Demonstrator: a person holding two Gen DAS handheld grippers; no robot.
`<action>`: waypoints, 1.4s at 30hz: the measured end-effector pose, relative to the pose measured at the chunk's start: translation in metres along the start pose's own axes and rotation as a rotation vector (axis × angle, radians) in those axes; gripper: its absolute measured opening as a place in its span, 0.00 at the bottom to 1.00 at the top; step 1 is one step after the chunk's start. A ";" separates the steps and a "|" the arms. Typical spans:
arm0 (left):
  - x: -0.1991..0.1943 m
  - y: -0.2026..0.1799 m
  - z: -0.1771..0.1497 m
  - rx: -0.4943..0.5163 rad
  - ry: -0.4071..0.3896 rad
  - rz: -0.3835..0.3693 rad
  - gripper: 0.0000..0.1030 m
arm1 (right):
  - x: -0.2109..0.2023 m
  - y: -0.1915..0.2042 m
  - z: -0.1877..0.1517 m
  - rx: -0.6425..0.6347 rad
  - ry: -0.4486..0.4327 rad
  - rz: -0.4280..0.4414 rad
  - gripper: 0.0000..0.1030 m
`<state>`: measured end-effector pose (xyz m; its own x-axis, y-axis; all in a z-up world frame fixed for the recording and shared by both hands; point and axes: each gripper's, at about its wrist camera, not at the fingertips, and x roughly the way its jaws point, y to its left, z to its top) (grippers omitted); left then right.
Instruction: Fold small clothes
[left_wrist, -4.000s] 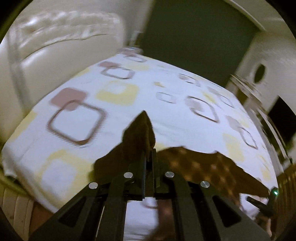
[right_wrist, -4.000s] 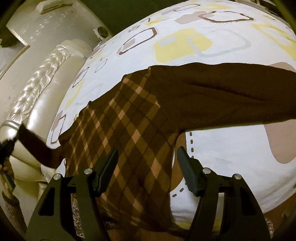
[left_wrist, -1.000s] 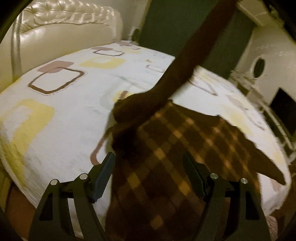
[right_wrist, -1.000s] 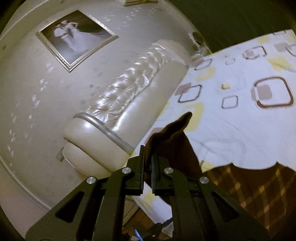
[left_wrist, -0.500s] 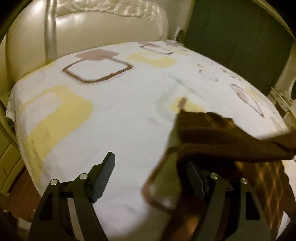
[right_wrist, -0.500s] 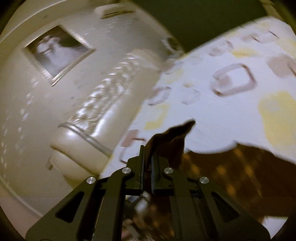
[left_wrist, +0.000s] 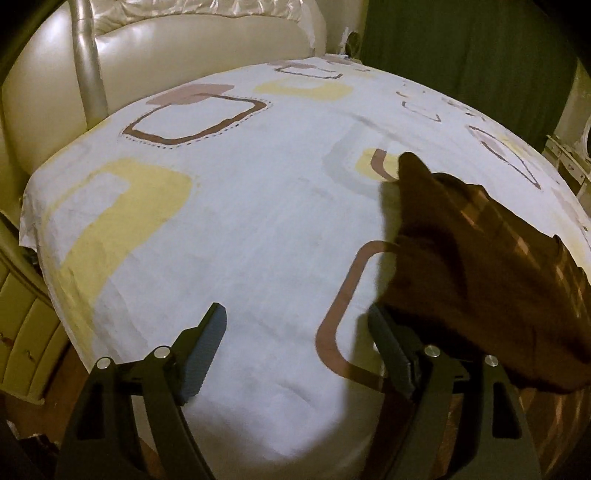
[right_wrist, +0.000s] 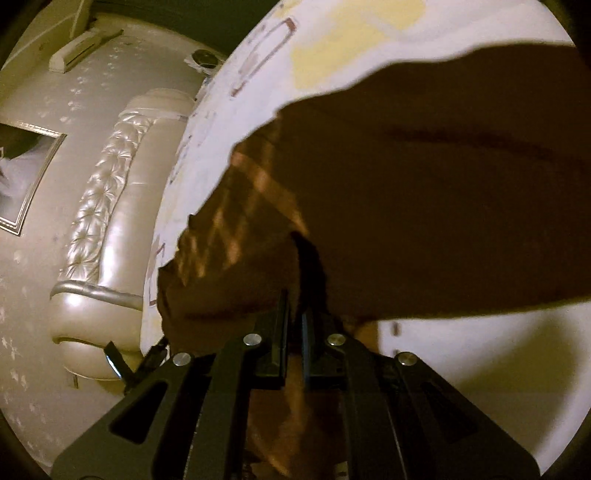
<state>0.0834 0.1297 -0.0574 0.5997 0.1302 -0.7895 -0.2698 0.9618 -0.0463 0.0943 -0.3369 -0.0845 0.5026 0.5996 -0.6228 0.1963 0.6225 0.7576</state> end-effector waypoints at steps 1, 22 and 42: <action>0.002 0.000 0.001 0.001 0.003 -0.001 0.76 | 0.000 -0.005 -0.002 0.004 -0.002 0.007 0.05; -0.020 -0.018 0.035 0.054 -0.073 -0.061 0.76 | -0.038 0.020 0.024 -0.089 -0.057 0.010 0.28; 0.017 -0.023 0.014 0.045 -0.016 -0.042 0.80 | -0.018 0.034 0.046 -0.076 -0.099 0.066 0.02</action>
<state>0.1101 0.1131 -0.0615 0.6220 0.0935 -0.7774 -0.2103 0.9763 -0.0508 0.1310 -0.3500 -0.0389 0.5938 0.5903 -0.5467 0.0976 0.6216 0.7772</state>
